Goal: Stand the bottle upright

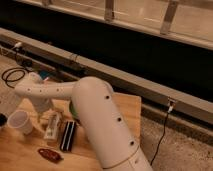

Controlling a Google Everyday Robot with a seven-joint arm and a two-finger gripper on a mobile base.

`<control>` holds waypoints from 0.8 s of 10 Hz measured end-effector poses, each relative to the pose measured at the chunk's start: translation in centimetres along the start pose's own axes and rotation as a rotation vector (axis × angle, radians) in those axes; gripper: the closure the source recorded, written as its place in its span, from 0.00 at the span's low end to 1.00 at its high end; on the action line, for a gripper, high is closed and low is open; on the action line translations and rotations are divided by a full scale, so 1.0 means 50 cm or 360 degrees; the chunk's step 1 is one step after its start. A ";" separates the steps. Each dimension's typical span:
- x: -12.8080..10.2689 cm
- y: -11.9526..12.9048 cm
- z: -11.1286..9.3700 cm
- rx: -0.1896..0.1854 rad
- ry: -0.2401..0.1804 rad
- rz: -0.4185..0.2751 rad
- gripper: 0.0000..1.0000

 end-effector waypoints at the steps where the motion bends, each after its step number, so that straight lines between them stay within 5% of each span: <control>1: -0.005 0.007 0.000 -0.0003 -0.0003 -0.0011 0.21; 4: -0.010 0.006 0.003 0.0034 -0.0009 -0.0025 0.41; 5: -0.005 -0.003 0.010 0.0044 -0.0001 -0.0018 0.67; 8: -0.001 -0.008 0.010 0.0036 -0.0005 -0.0010 0.94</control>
